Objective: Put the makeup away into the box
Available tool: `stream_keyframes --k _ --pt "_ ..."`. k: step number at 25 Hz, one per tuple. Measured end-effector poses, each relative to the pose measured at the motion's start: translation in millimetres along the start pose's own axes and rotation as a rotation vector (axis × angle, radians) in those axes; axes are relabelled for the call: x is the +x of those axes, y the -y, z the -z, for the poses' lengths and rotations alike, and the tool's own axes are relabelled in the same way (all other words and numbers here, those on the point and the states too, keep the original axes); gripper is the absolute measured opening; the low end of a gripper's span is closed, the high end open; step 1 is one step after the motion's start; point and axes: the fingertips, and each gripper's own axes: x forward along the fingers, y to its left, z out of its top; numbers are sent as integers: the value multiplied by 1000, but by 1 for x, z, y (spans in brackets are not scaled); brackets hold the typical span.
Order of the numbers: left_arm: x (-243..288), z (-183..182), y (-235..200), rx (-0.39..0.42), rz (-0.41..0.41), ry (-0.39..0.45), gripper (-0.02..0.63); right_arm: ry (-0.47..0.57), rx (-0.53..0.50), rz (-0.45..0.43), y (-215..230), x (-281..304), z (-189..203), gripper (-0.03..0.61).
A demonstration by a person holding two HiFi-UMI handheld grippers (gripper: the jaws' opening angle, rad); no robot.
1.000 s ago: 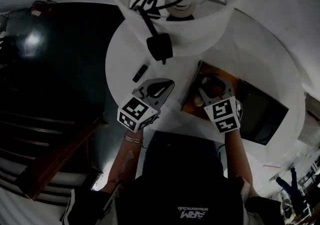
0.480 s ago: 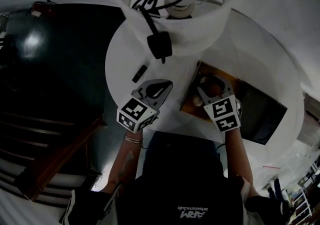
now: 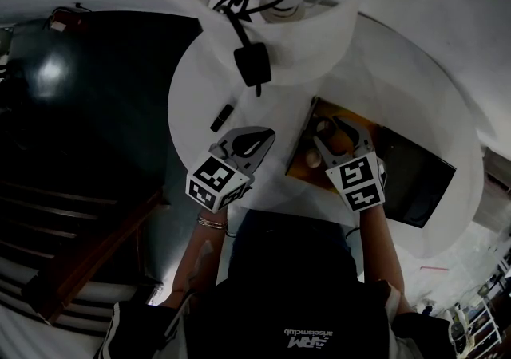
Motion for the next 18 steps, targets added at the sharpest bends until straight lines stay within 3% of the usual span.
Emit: stream_keyframes --k 14,18 --pt "-13 -11 17 35 21 43 17 48 -24 44 -9 -29 -10 229" --pt "-15 -16 23 39 36 53 17 94 -21 73 -8 -45 -21 185"
